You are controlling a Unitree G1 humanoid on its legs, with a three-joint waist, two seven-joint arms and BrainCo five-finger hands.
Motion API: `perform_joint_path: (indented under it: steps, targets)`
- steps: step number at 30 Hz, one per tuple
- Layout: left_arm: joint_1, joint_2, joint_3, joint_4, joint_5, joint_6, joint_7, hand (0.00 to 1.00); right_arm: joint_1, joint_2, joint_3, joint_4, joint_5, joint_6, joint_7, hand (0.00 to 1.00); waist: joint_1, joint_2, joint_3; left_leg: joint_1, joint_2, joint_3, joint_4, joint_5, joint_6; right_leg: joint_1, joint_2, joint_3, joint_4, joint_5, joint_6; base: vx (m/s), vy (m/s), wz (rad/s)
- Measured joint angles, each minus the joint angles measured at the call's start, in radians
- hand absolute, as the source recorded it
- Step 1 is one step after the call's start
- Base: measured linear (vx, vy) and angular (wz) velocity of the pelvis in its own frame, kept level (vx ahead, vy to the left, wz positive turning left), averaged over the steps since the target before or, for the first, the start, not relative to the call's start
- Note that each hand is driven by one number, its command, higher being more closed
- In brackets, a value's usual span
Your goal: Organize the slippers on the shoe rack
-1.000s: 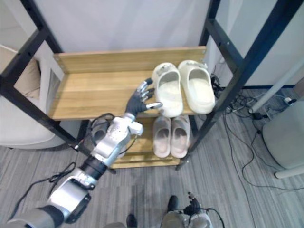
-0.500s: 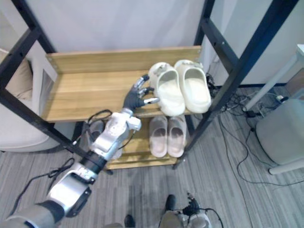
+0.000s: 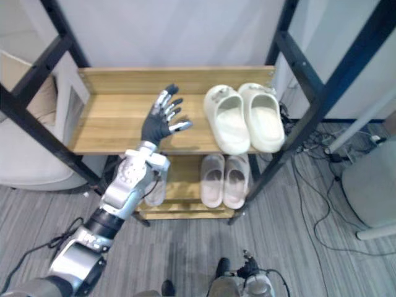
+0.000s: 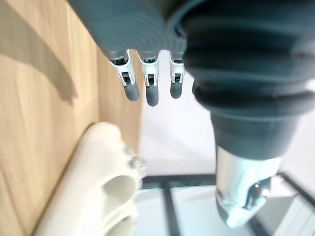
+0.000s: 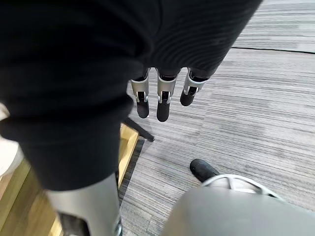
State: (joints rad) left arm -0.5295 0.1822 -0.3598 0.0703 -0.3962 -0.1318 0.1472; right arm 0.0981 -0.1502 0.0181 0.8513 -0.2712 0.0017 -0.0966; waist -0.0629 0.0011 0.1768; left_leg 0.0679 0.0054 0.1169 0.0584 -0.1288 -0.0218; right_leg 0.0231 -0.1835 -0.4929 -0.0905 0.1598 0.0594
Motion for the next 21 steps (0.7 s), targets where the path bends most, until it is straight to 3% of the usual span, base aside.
perform_joint_path:
  steps: [1,4,5,11,21]
  targets:
    - [0.028,-0.002,-0.031,-0.08,-0.015,-0.014,-0.024,0.0,0.0,-0.006,0.006,0.009,0.001,0.003,0.0,0.0,0.017,0.004,-0.007,-0.013,-0.005,-0.022,0.004,0.004,0.002,0.003,-0.006,-0.022,0.001,0.0,0.001,0.02,0.01,0.33]
    - [0.045,-0.006,-0.081,-0.144,-0.035,-0.019,-0.05,0.0,-0.004,-0.007,0.006,0.032,0.005,0.003,0.0,0.0,0.024,0.004,-0.017,-0.028,-0.01,-0.056,0.018,0.006,0.002,0.015,-0.013,-0.054,0.001,-0.001,0.001,0.02,0.012,0.48]
    - [0.074,-0.014,-0.125,-0.19,-0.041,-0.021,-0.069,0.0,-0.003,-0.007,0.008,0.045,0.005,0.004,-0.001,0.0,0.043,0.005,-0.038,-0.034,-0.016,-0.073,0.021,0.009,0.005,0.019,-0.018,-0.069,0.001,-0.001,0.001,0.01,0.023,0.22]
    - [0.235,-0.029,-0.264,-0.242,-0.093,-0.017,-0.173,0.0,-0.017,-0.013,0.025,0.098,0.005,0.003,-0.002,0.0,0.072,0.009,-0.071,-0.032,-0.032,-0.099,0.032,0.015,0.013,0.047,-0.037,-0.097,0.001,-0.01,0.013,-0.03,0.026,0.2]
    - [0.546,-0.01,-0.235,0.046,-0.064,0.03,-0.249,0.0,-0.039,-0.009,0.025,0.132,0.005,0.003,-0.003,0.0,0.077,0.005,-0.082,0.004,-0.008,-0.091,0.012,0.014,-0.013,0.075,-0.011,-0.09,-0.006,-0.031,0.005,-0.04,0.004,-0.05]
